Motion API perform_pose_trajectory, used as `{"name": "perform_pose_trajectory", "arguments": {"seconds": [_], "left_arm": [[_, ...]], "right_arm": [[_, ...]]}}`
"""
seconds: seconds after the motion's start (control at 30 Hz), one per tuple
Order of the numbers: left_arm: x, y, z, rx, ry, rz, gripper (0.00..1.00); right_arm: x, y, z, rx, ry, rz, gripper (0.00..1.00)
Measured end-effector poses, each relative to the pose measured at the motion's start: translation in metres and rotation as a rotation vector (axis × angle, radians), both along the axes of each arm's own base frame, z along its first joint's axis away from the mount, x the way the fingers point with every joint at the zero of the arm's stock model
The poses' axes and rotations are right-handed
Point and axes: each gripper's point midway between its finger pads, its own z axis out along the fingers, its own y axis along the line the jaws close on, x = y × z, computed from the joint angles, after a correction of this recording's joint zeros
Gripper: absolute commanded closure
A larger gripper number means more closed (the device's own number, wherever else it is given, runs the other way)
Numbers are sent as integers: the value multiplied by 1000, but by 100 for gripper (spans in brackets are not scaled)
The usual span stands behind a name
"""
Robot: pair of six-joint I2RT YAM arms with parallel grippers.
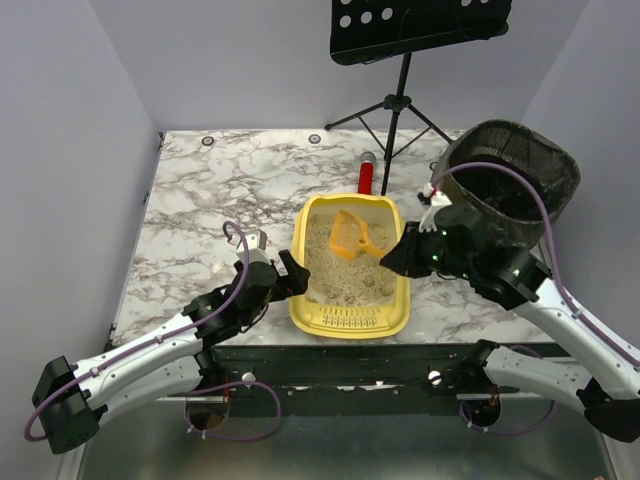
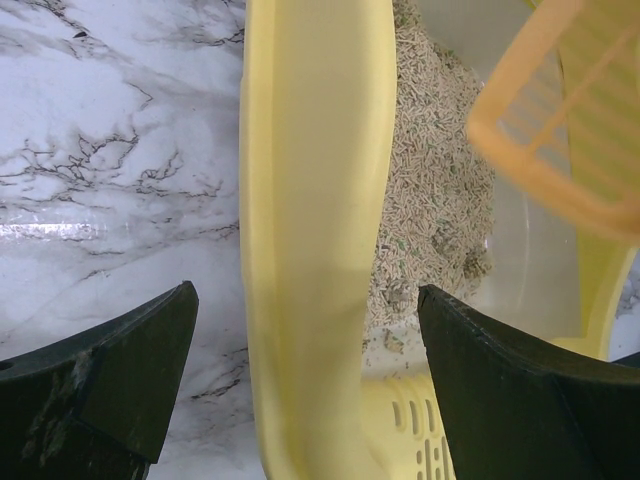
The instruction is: Clean the litter box
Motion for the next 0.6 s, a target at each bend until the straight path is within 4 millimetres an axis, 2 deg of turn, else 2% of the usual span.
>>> {"name": "perform_pose_trajectory", "arguments": {"seconds": [0.03, 0.1, 0.33, 0.43, 0.6], "left_arm": [[0, 0, 0, 0, 0, 0, 1], [0, 0, 0, 0, 1, -1, 1], [0, -1, -4, 7, 12, -6, 1], [0, -1, -7, 17, 20, -5, 1], [0, -2, -8, 17, 18, -7, 1]], "right_arm": [[-7, 5, -16, -17, 69, 31, 99], [-22, 11, -34, -27, 182, 76, 99], [-59, 15, -59, -29, 446, 112, 100], [-65, 14, -69, -38, 535, 76, 99], [-64, 17, -69, -7, 612, -3, 99]]}}
